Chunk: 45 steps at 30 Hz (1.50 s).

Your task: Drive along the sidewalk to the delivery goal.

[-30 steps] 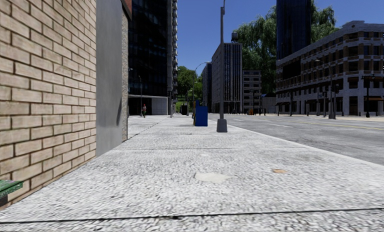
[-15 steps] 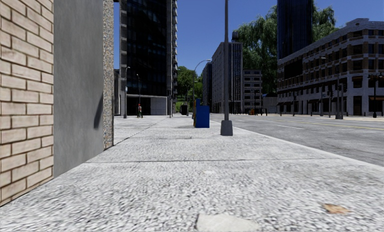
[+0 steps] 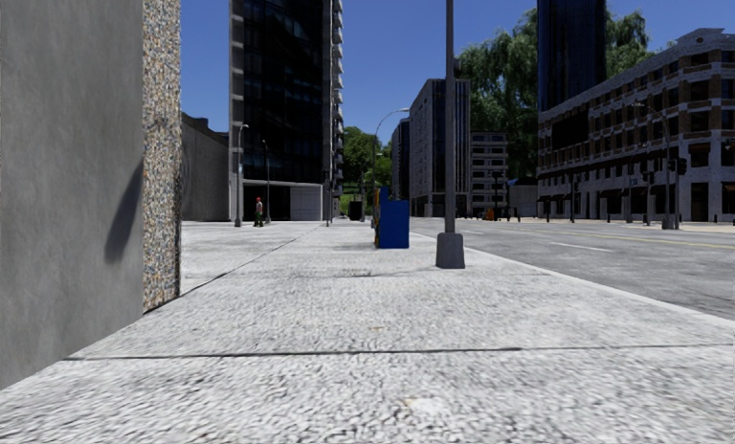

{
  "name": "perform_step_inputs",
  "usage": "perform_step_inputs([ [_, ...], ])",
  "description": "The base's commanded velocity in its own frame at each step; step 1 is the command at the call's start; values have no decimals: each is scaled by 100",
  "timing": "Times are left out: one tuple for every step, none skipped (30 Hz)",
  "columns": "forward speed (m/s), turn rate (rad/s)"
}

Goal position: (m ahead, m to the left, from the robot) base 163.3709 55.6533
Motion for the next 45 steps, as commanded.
perform_step_inputs([
  [200, 25],
  [200, 26],
  [200, 27],
  [200, 27],
  [200, 28],
  [200, 29],
  [200, 30],
  [200, 30],
  [200, 30],
  [200, 31],
  [200, 31],
  [200, 31],
  [200, 31],
  [200, 31],
  [200, 31],
  [200, 31],
  [200, 31],
  [200, 31],
  [200, 31],
  [200, 31],
  [200, 31],
  [200, 31],
  [200, 31],
  [200, 31],
  [200, 31],
  [200, 31],
  [200, 31],
  [200, 31],
  [200, 31],
  [200, 31],
  [200, 29],
  [200, 25],
  [200, 25],
  [200, 24],
  [200, 24],
  [200, 24],
  [200, 24],
  [200, 23],
  [200, 0],
  [200, 0],
  [200, 0],
  [200, 0],
  [200, 0],
  [200, 0],
  [200, 0],
])
